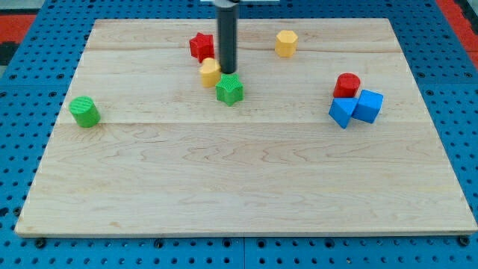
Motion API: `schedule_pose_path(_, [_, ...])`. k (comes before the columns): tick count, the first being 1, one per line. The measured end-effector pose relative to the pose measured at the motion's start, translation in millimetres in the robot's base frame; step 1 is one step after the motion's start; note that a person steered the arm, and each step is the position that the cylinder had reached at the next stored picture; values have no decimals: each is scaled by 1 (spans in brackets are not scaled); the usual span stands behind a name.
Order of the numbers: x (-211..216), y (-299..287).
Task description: Push red star to group of blocks
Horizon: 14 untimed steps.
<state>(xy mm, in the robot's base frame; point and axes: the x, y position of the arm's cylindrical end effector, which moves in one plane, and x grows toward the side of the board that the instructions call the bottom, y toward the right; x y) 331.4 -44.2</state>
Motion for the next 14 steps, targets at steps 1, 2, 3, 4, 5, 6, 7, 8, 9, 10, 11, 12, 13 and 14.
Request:
schedule_pose_path(1, [14,-37])
schedule_pose_path(2, [14,-47])
schedule_pose_path(3, [-2,-120])
schedule_pose_path(4, [-47,-133])
schedule_pose_path(5, [-70,-114])
schedule_pose_path(6, [-74,-57])
schedule_pose_path(7, [-59,28])
schedule_pose_path(8, [-33,106])
schedule_pose_path(9, [-20,148])
schedule_pose_path(10, [-17,166])
schedule_pose_path(11, [-24,179])
schedule_pose_path(12, [-11,191])
schedule_pose_path(13, [3,184])
schedule_pose_path(14, [24,184])
